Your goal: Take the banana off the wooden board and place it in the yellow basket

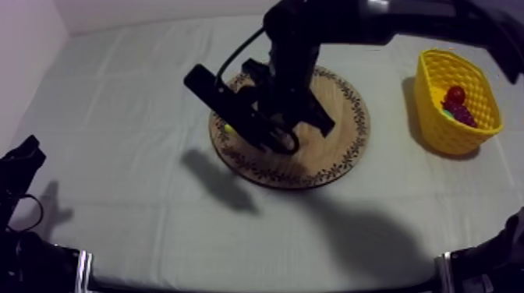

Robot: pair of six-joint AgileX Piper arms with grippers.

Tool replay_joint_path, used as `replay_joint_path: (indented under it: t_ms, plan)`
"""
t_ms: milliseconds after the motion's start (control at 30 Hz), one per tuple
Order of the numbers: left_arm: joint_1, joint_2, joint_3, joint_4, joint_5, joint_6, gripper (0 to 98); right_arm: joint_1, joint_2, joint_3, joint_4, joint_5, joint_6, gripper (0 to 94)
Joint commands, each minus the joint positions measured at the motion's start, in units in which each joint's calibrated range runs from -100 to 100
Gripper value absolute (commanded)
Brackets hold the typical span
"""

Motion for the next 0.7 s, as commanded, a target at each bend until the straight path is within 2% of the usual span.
replay_joint_path:
  t_ms: [0,433,667]
  plan:
    - [0.01,0.0,0.03,-0.02,-0.04,0.01,0.1,0.1,-3.72,-0.94,-0.53,1.92,0.54,15.5]
    - [0.01,0.0,0.03,-0.02,-0.04,-0.03,0.1,0.36,-17.14,-9.28,-2.33,16.08,2.88,16.0]
    - [0.01,0.0,0.03,-0.02,-0.04,-0.04,0.1,-0.04,-20.77,-10.52,-2.38,19.81,2.22,15.9]
